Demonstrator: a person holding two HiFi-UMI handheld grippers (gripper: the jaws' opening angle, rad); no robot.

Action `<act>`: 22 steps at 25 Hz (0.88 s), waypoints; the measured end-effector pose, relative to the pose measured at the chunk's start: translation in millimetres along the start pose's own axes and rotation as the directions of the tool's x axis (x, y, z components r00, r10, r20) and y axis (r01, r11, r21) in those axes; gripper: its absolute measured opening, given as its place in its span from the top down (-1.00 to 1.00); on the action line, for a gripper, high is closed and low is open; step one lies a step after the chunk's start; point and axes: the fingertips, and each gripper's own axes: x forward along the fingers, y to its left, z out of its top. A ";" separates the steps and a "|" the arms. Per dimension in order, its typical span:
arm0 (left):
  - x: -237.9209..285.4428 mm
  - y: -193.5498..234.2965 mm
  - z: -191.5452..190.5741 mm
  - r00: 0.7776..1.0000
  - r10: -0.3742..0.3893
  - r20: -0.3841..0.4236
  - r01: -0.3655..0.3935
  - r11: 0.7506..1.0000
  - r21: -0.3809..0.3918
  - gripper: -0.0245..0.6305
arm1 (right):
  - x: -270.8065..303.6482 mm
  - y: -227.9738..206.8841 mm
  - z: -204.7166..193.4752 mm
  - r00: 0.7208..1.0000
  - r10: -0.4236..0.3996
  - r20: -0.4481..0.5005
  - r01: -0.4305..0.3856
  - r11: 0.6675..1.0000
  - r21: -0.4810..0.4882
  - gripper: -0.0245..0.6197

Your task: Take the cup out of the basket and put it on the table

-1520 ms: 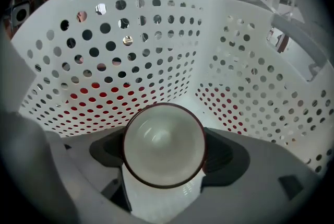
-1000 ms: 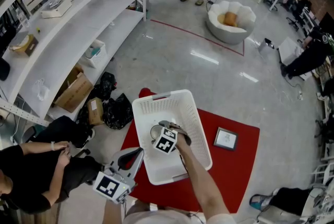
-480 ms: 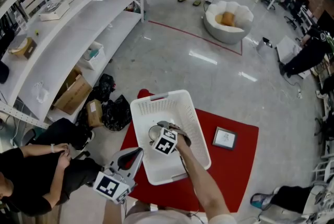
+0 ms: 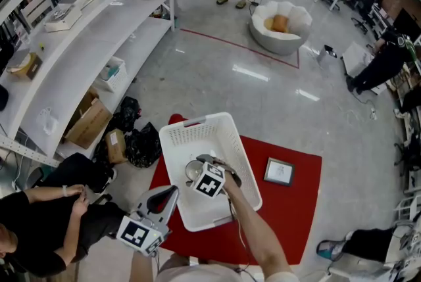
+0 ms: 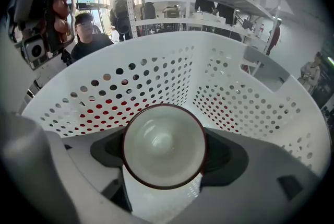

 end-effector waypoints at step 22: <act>5.0 -28.5 0.6 0.996 -0.087 -0.006 0.087 0.996 0.017 0.89 | -79.2 12.8 -0.4 0.997 -0.057 0.055 0.052 0.995 0.091 -0.36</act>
